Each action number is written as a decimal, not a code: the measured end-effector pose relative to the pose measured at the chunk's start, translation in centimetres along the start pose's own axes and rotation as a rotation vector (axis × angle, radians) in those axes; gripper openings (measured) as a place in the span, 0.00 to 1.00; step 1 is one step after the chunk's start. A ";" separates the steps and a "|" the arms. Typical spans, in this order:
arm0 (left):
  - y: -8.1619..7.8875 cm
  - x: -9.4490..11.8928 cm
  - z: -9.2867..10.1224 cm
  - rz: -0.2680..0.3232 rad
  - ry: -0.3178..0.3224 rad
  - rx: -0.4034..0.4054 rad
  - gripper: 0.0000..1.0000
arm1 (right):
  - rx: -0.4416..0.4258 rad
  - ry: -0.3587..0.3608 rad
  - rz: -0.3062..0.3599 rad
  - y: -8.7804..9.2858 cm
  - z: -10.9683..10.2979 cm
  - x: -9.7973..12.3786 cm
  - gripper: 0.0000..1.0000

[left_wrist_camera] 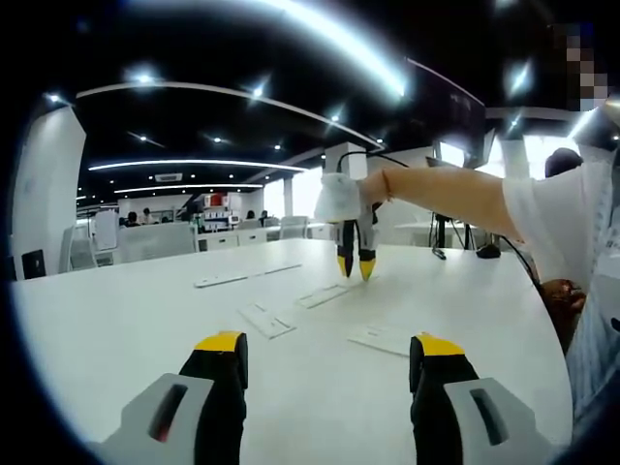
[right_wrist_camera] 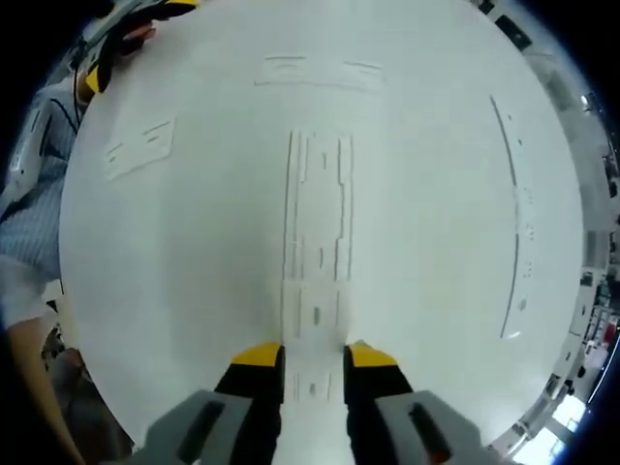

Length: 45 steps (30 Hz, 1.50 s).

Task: Locate the socket holder cover, grip the socket holder cover, clip it into the socket holder slot.

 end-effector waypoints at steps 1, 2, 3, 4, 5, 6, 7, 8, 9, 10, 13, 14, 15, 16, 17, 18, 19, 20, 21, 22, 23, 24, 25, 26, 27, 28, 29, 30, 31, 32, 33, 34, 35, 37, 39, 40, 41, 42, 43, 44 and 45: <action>0.0 0.0 0.0 0.000 0.001 0.000 0.68 | -0.012 0.000 0.004 0.0 0.1 0.0 0.25; 0.0 0.0 0.0 0.000 0.001 0.000 0.68 | -0.017 -0.003 0.007 0.0 0.1 0.0 0.25; 0.0 0.0 0.0 0.000 0.001 0.000 0.68 | -0.022 -0.006 0.010 0.0 0.1 0.0 0.25; 0.0 0.0 0.0 -0.001 0.001 0.000 0.68 | -0.027 -0.010 0.013 0.0 0.1 0.0 0.25; 0.0 0.0 0.0 -0.001 0.001 0.000 0.68 | -0.027 -0.010 0.013 0.0 0.1 0.0 0.25; 0.0 0.0 0.0 -0.002 0.000 -0.001 0.68 | -0.027 -0.011 0.014 0.0 0.0 0.0 0.25; 0.0 0.0 0.0 -0.002 0.000 -0.001 0.68 | -0.029 -0.012 0.013 0.0 0.0 0.0 0.25; 0.0 0.0 0.0 0.000 0.000 0.000 0.68 | -0.032 -0.012 0.013 0.0 -0.1 -0.1 0.25; 0.0 0.0 0.0 0.001 0.000 0.001 0.68 | -0.038 -0.013 0.014 0.0 -0.1 -0.1 0.25; 0.0 0.0 0.1 -0.001 0.000 0.000 0.68 | -0.042 -0.011 0.014 0.0 0.0 -0.1 0.25; 0.0 0.0 0.1 -0.002 0.002 0.000 0.68 | -0.048 -0.014 0.017 0.1 0.0 -0.1 0.25; 0.0 0.0 0.1 -0.001 0.002 0.000 0.68 | -0.045 -0.012 0.017 0.1 0.0 0.0 0.25; 0.0 0.0 0.1 0.000 0.002 0.000 0.68 | -0.042 -0.012 0.018 0.1 0.0 0.0 0.25; 0.0 0.0 0.1 -0.001 0.002 0.000 0.68 | -0.041 -0.012 0.018 0.1 0.0 0.0 0.25; 0.0 0.0 0.1 -0.002 0.002 0.000 0.68 | -0.040 -0.011 0.017 0.1 0.1 0.0 0.25; 0.0 0.0 0.1 -0.002 0.002 0.000 0.68 | -0.039 -0.011 0.018 0.1 0.1 0.0 0.25; 0.0 0.0 0.1 -0.002 0.002 0.000 0.68 | -0.039 -0.011 0.018 0.1 0.1 0.0 0.25; 0.0 -0.1 0.1 -0.001 0.001 0.000 0.68 | -0.039 -0.012 0.019 0.1 0.2 0.0 0.25; 0.0 -0.1 0.1 -0.001 0.001 -0.001 0.68 | -0.037 -0.011 0.018 0.1 0.2 0.0 0.25; 0.0 -0.1 0.1 -0.001 0.001 0.000 0.68 | -0.037 -0.013 0.019 0.1 0.1 0.0 0.25; 0.0 -0.1 0.1 -0.002 0.001 0.000 0.68 | -0.038 -0.013 0.018 0.1 0.1 -0.1 0.25; 0.1 -0.1 0.2 -0.002 0.001 0.000 0.68 | -0.040 -0.013 0.017 0.2 0.0 -0.1 0.25; 0.1 -0.1 0.2 -0.002 0.002 0.000 0.68 | -0.038 -0.012 0.017 0.2 0.0 -0.1 0.25; 0.1 -0.2 0.2 -0.002 0.003 0.000 0.68 | -0.038 -0.012 0.018 0.2 0.0 -0.1 0.25; 0.1 -0.2 0.2 -0.003 0.003 -0.001 0.68 | -0.038 -0.011 0.017 0.2 -0.1 -0.1 0.25; 0.1 -0.2 0.2 -0.003 0.003 -0.001 0.68 | -0.038 -0.011 0.016 0.3 -0.1 -0.1 0.25; 0.1 -0.2 0.2 -0.003 0.003 -0.001 0.68 | -0.038 -0.010 0.010 0.4 -0.2 -0.1 0.25; 0.1 -0.2 0.2 -0.002 0.003 -0.001 0.68 | -0.039 -0.011 0.009 0.4 -0.2 -0.1 0.25; 0.0 -0.2 0.2 -0.001 0.003 -0.001 0.68 | -0.040 -0.011 0.008 0.5 -0.2 -0.2 0.25; 0.0 -0.2 0.2 -0.001 0.003 -0.001 0.68 | -0.042 -0.012 0.007 0.6 -0.1 -0.2 0.25; 0.0 -0.2 0.2 0.000 0.003 -0.001 0.68 | -0.043 -0.009 0.010 0.5 -0.1 -0.2 0.25; 0.0 -0.2 0.2 0.000 0.003 -0.001 0.68 | -0.042 -0.009 0.014 0.5 -0.1 -0.2 0.25; 0.0 -0.2 0.2 0.000 0.003 -0.001 0.68 | -0.041 -0.009 0.017 0.3 -0.1 -0.2 0.25; 0.0 -0.3 0.2 -0.001 0.003 -0.001 0.68 | -0.038 -0.008 0.015 0.3 0.0 -0.2 0.25; 0.0 -0.3 0.2 -0.001 0.004 -0.001 0.68 | -0.038 -0.008 0.015 0.2 0.0 -0.1 0.25; 0.0 -0.3 0.2 -0.001 0.003 -0.001 0.68 | -0.039 -0.006 0.012 0.2 0.0 -0.1 0.25; 0.0 -0.3 0.2 -0.002 0.002 -0.001 0.68 | -0.038 -0.005 0.011 0.2 0.0 -0.1 0.25; 0.0 -0.3 0.2 -0.003 0.002 -0.001 0.67 | -0.039 -0.005 0.010 0.2 0.0 -0.1 0.25; 0.0 -0.3 0.2 -0.003 0.003 -0.001 0.67 | -0.040 -0.005 0.009 0.2 0.0 -0.1 0.25; 0.0 -0.3 0.2 -0.003 0.003 -0.001 0.67 | -0.041 -0.005 0.007 0.2 0.0 -0.1 0.25; 0.0 -0.3 0.2 -0.004 0.003 -0.003 0.67 | -0.039 -0.004 0.005 0.2 -0.1 -0.2 0.25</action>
Point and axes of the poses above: the point that each gripper's makers call its tool centre point, and the gripper's own axes: x roughly backward along the fingers, z roughly to its right, y roughly out of its underside, the point moved 1 cm from there along x, roughly backward along the fingers, and after that the axes turned 6 degrees about -x, right-handed, at the moved point
